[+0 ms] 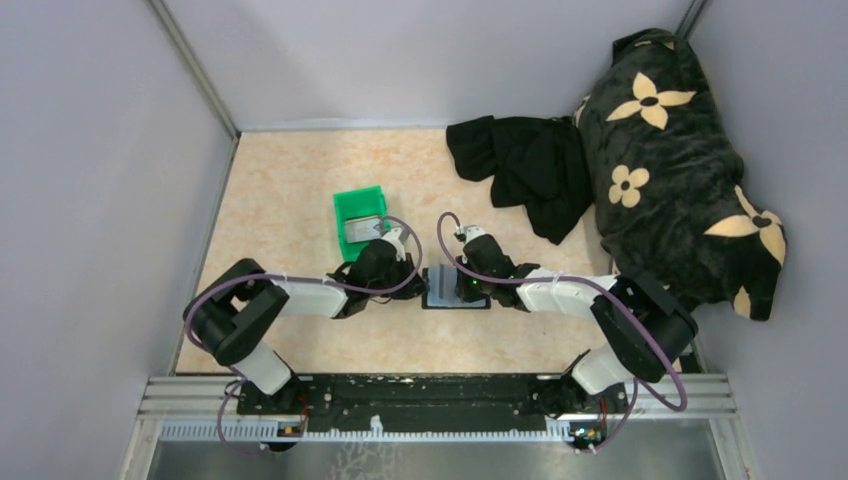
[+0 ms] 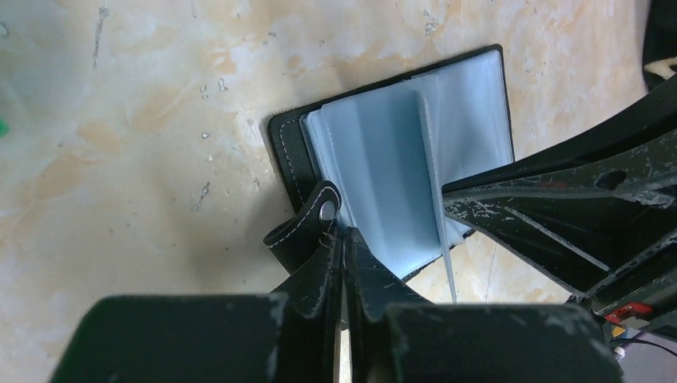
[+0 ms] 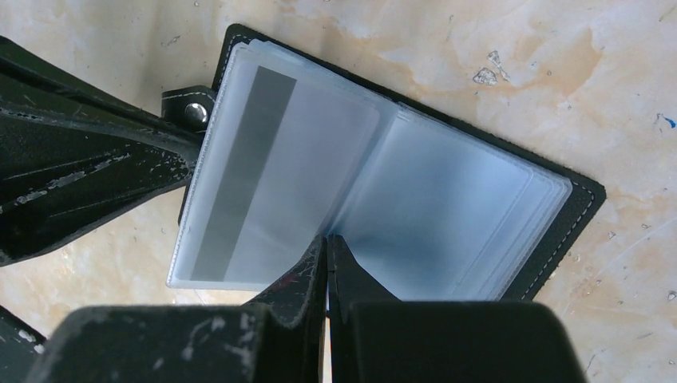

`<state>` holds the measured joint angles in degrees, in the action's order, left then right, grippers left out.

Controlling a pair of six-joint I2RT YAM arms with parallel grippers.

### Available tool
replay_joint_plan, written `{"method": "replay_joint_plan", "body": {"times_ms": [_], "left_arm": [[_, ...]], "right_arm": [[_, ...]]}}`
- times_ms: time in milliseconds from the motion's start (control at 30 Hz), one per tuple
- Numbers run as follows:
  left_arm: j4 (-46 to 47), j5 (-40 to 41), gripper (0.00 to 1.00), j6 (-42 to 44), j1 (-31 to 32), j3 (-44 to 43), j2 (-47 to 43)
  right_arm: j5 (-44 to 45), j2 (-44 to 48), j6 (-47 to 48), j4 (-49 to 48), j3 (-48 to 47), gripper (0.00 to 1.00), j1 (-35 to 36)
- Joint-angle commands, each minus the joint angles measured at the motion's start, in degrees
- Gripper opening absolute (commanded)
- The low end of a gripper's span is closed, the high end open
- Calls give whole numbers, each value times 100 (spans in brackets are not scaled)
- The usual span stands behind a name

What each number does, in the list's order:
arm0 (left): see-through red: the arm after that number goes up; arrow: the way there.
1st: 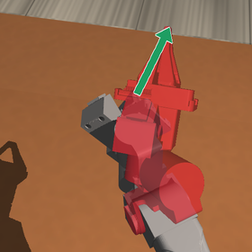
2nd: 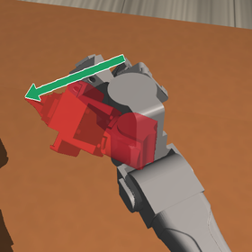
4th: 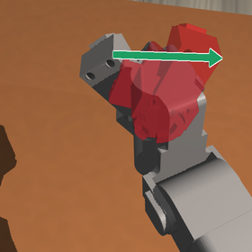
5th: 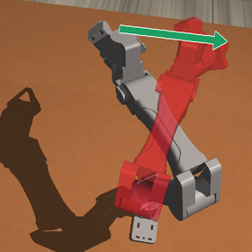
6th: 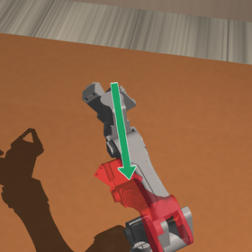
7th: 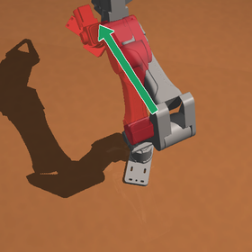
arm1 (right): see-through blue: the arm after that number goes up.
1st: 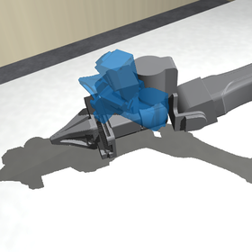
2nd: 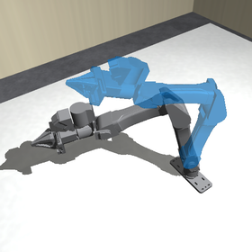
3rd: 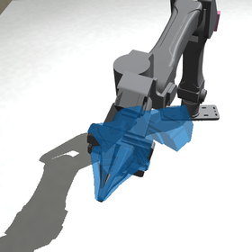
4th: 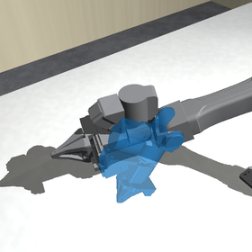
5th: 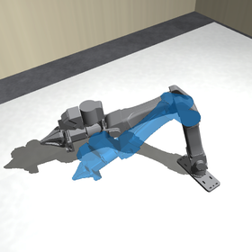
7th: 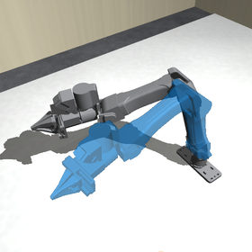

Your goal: Take the credit cards out of the card holder

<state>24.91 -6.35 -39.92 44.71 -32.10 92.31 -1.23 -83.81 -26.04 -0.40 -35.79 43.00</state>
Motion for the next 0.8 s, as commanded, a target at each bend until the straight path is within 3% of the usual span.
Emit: {"method": "replay_joint_plan", "body": {"times_ms": [0, 267, 767], "left_arm": [[154, -481, 10, 30, 73, -235, 170], [138, -806, 42, 136, 88, -491, 145], [125, -994, 42, 202, 125, -628, 383]], "right_arm": [[-149, -72, -31, -246, -113, 0, 103], [-205, -128, -50, -356, -113, 0, 103], [-142, -161, -79, -363, -67, 0, 103]]}}
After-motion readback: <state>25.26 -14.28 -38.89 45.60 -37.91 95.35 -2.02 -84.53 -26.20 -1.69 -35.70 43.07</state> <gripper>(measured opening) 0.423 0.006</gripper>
